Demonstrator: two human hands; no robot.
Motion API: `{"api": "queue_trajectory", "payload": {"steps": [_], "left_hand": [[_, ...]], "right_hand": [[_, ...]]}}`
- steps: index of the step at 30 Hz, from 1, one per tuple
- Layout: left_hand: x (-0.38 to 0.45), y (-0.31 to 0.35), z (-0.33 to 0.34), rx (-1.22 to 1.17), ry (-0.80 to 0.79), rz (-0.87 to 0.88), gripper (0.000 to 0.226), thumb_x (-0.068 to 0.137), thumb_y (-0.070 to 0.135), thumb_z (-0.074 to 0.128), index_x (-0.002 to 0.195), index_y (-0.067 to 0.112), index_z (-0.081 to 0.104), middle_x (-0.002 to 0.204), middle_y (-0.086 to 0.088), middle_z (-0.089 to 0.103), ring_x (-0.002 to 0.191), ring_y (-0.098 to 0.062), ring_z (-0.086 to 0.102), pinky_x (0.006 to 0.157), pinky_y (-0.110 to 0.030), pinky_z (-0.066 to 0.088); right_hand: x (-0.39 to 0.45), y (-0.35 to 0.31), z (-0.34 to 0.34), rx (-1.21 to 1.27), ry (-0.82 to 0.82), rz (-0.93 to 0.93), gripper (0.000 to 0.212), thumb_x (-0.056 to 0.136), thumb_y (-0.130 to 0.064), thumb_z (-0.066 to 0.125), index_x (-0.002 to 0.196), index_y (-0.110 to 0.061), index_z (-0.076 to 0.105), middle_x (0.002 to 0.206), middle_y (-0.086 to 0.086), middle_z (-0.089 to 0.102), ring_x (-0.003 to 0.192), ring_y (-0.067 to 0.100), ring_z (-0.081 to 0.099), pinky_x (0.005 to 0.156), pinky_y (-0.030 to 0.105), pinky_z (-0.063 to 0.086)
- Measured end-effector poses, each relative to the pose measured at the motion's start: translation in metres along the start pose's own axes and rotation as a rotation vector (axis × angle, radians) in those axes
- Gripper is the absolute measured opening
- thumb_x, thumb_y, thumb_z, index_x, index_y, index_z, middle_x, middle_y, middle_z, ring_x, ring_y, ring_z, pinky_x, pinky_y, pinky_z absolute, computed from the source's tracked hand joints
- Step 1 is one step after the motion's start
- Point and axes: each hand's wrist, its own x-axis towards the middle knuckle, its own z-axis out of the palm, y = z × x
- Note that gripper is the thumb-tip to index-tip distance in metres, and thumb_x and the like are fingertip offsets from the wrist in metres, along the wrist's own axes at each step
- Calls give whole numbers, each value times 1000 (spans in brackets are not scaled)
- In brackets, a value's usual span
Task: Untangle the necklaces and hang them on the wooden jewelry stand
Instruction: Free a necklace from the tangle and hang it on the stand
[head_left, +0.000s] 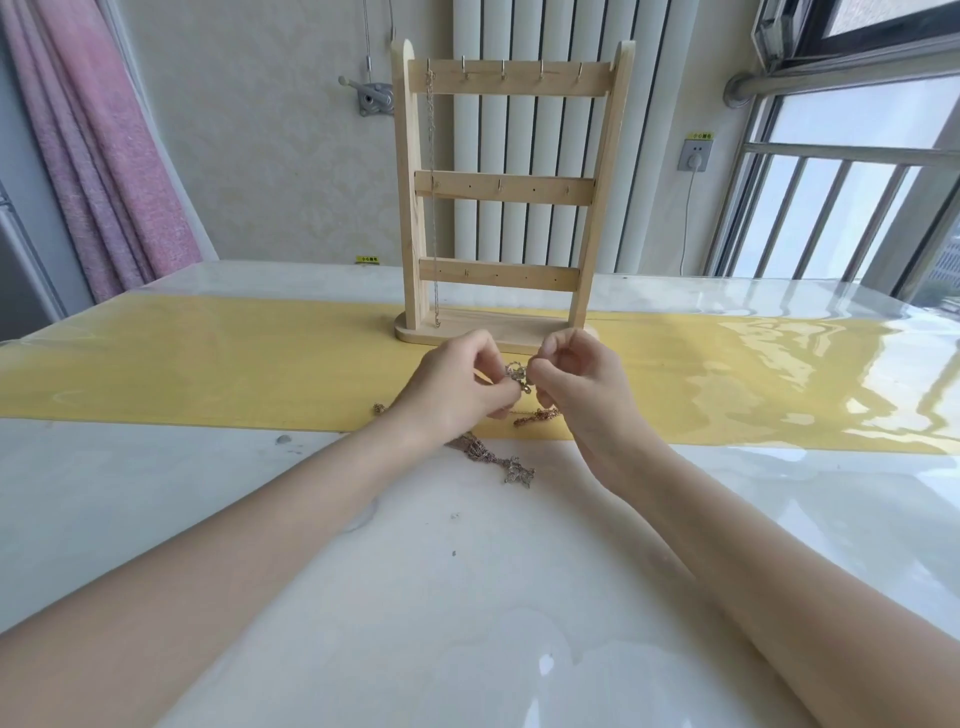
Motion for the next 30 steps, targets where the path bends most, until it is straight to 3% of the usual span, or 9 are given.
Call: {"api": "queue_trajectory", "payload": {"steps": [3,5,9,13,19,22,26,30], "left_hand": [[2,2,-5,-508,-21,-182,23,85,-6,60,70,9,49,81,-7,55,67,-13,62,72,-22,57],[2,1,-10,-625,-15,-192,20,84,-5,62,73,8,52,80,-8,56,65,-10,61,65,-16,54],[-1,1,-13,-415,-49,-84,14,83,2,67,78,13,59,82,-2,60,67,-6,61,63,-13,51],[-2,3,-15,-221,-43,33,19,82,4,69,76,18,58,82,5,61,61,-5,60,61,-12,46],[2,-3,-8,-109,34,-12,23,81,0,64,73,21,57,76,6,59,62,-11,55,69,-28,47],[3,-4,-7,-247,71,-92,20,85,-1,60,75,16,61,74,-1,62,62,-10,59,66,-22,54],[2,0,-10,-614,69,-169,14,87,-5,59,80,7,61,76,-7,64,65,-8,64,68,-17,56],[2,0,-13,-780,-10,-193,13,87,-4,58,81,8,59,78,-6,64,72,-12,61,69,-18,56]], "right_hand": [[0,-1,-1,53,-53,2,21,88,9,49,81,-10,56,68,0,52,56,12,42,56,19,38],[-1,-2,-3,83,-123,28,17,90,6,52,83,-7,61,72,0,56,59,11,46,56,17,40],[-1,0,-4,73,-215,36,10,90,-5,61,91,-10,69,71,-2,61,61,9,47,58,19,42],[0,-4,-7,153,-198,94,10,88,-1,61,80,-5,64,64,-3,58,57,9,44,55,16,40],[0,-4,-7,295,-129,135,15,87,-2,62,75,-10,60,70,-6,59,65,7,52,56,16,44],[0,-5,-6,386,-135,164,15,88,0,59,76,-7,58,67,-2,60,62,9,56,58,17,48],[0,-5,-3,345,-110,158,18,87,6,60,79,-9,53,66,0,57,58,11,52,59,18,46],[-1,-4,-2,-1,-72,34,13,88,1,61,89,-12,61,69,-2,55,55,7,47,60,20,41]]}}
